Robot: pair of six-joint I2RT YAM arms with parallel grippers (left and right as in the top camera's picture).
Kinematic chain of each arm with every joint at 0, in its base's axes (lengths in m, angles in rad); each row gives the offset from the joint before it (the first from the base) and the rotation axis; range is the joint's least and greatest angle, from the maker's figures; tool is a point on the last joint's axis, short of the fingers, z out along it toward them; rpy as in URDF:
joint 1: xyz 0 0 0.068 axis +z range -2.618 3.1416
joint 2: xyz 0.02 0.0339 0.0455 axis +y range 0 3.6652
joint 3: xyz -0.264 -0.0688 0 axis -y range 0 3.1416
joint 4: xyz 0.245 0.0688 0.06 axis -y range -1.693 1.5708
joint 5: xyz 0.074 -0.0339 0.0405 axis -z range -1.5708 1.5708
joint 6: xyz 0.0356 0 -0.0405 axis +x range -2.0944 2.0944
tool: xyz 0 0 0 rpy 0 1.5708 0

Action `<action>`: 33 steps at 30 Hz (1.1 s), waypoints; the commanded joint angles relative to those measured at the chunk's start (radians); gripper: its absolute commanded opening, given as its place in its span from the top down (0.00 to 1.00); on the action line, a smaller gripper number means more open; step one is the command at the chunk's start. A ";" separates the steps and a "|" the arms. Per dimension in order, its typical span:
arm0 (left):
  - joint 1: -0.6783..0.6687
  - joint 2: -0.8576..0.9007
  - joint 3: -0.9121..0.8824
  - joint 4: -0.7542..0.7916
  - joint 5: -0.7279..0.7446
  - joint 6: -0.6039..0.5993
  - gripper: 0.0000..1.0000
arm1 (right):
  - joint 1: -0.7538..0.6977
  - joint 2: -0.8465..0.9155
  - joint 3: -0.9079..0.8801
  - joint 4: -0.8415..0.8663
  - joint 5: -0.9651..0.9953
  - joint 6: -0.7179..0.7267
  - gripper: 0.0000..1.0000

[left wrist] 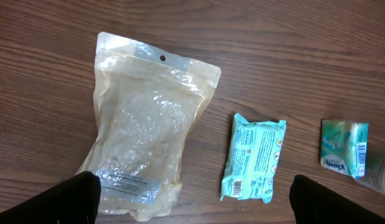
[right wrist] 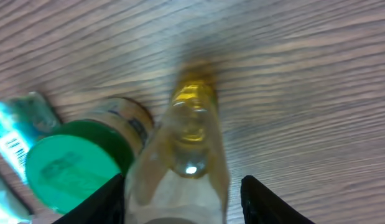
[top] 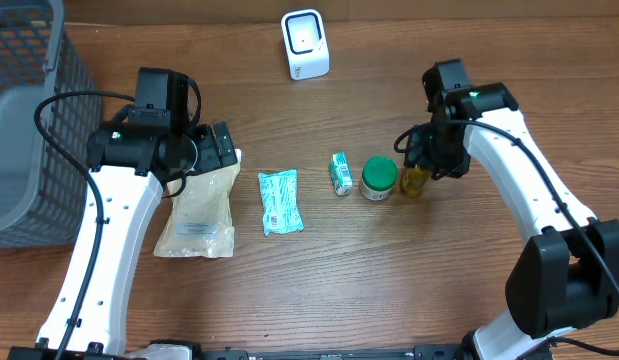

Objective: Scan the item barcode
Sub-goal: 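Lower the right gripper around the oil bottle and close on it, then lift the oil bottle and tilt it sideways with the right gripper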

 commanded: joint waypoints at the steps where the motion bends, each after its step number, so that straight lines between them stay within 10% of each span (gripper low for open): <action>1: 0.003 -0.001 0.008 0.000 -0.006 0.008 0.00 | 0.001 0.001 -0.005 0.013 0.051 0.028 0.46; 19: 0.003 -0.001 0.008 0.000 -0.006 0.008 0.00 | 0.001 0.001 -0.080 0.111 0.052 0.027 0.46; 26: 0.003 -0.001 0.008 0.000 -0.006 0.008 0.01 | -0.004 -0.001 -0.066 0.087 0.006 0.027 0.78; 33: 0.003 -0.001 0.008 0.000 -0.006 0.008 0.00 | -0.052 -0.058 0.046 -0.023 -0.002 0.022 0.80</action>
